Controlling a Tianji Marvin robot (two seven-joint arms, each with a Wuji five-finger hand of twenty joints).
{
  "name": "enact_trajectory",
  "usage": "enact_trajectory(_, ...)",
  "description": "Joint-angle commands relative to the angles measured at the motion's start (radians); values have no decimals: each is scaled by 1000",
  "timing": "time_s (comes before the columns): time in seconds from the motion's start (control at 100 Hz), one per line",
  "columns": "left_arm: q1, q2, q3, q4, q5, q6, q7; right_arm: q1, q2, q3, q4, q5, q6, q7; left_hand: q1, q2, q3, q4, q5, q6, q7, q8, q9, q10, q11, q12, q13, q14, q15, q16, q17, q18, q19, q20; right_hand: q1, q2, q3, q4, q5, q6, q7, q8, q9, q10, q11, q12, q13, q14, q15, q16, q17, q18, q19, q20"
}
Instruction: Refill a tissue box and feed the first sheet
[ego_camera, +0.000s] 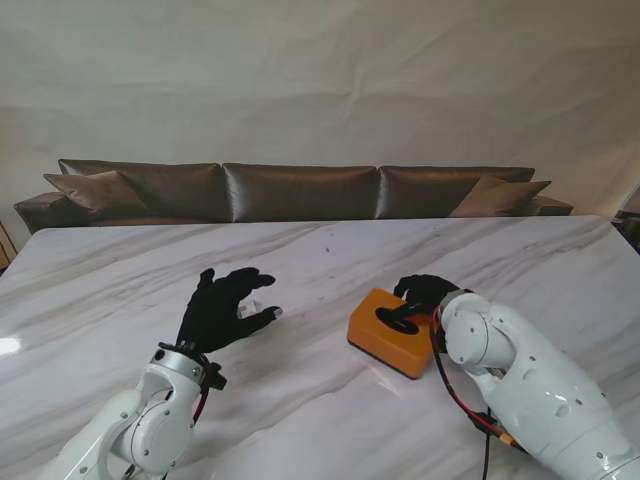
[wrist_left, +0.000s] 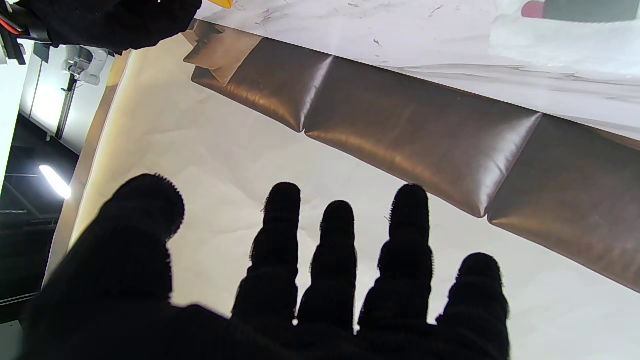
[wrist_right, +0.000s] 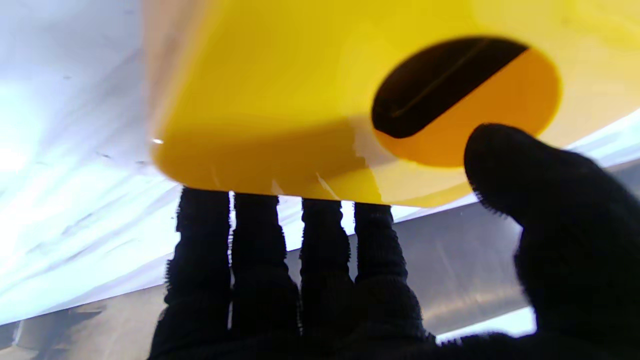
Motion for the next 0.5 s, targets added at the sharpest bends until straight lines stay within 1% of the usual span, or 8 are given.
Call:
enact_trajectory(0.0, 1, -4, -1, 0, -3, 2, -13, 5, 12, -4, -13, -17, -12, 20, 9, 27, -32, 13, -4, -10, -24, 9, 30, -21, -9, -1, -30, -15, -18, -8, -27, 24, 1193, 0, 18, -52, 0, 34, -40, -23, 17, 7, -55, -23, 19, 17, -12, -20, -3, 1, -14, -26, -10, 1)
enact_trajectory(0.12, 0, -4, -1, 1, -3, 0, -13, 5, 17, -15, -18, -57, -21, 32, 10, 28, -33, 13, -3, -11, -24, 9, 32, -21, -8, -1, -29, -14, -18, -8, -27, 24, 1193, 0, 69, -88, -32, 32, -54, -19, 35, 14, -86, -25, 55, 32, -5, -25, 42, 33, -13, -28, 4, 27)
enact_trajectory(0.17, 1, -4, -1, 1, -3, 0, -13, 8, 18, -22, -18, -67, -22, 32, 10, 28, -33, 13, -4, -10, -24, 9, 33, -21, -8, 0, -29, -15, -18, -8, -27, 24, 1193, 1, 95, -89, -1, 24, -51, -22, 46, 19, -90, -25, 72, 41, 1, -33, 70, 54, -11, -29, 14, 40)
enact_trajectory(0.2, 1, -4, -2, 1, -3, 0, -13, 10, 18, -28, -16, -70, -23, 30, 11, 28, -33, 13, -4, -10, -24, 9, 34, -20, -8, 0, -28, -14, -18, -8, -27, 24, 1193, 1, 88, -143, 156, -152, -48, -25, 54, 23, -89, -26, 84, 51, 6, -41, 92, 74, -8, -33, 19, 55)
enact_trajectory(0.23, 1, -4, -2, 1, -3, -1, -12, 13, 17, -34, -13, -71, -23, 26, 11, 28, -33, 13, -3, -10, -24, 9, 34, -19, -8, 0, -28, -14, -18, -8, -27, 24, 1193, 1, 76, -200, 288, -287, -43, -26, 62, 28, -85, -27, 95, 59, 11, -50, 113, 88, -7, -37, 26, 60)
enact_trajectory(0.25, 2, -4, -2, 2, -3, -1, -12, 15, 16, -39, -11, -71, -23, 23, 10, 28, -33, 13, -4, -10, -24, 9, 34, -20, -8, 0, -27, -15, -18, -8, -27, 24, 1193, 1, 73, -222, 345, -347, -40, -28, 67, 31, -80, -29, 104, 65, 13, -55, 130, 98, -7, -40, 32, 62)
enact_trajectory(0.27, 2, -5, -2, 2, -4, -1, -12, 18, 15, -45, -8, -71, -22, 20, 10, 28, -34, 13, -3, -10, -24, 9, 34, -21, -8, 0, -27, -15, -18, -8, -27, 24, 1193, 1, 76, -233, 371, -375, -36, -31, 71, 34, -77, -30, 112, 70, 16, -62, 141, 105, -5, -43, 37, 64)
enact_trajectory(0.49, 6, -5, -7, 0, -2, -1, -7, 77, 2, -134, 37, -46, -27, -21, 10, 29, -34, 14, -2, -10, -23, 9, 37, -20, -8, 0, -27, -13, -18, -8, -27, 24, 1193, 1, 118, -250, 402, -413, 3, -51, 112, 57, -22, -44, 166, 113, 55, -95, 233, 148, 18, -62, 82, 74)
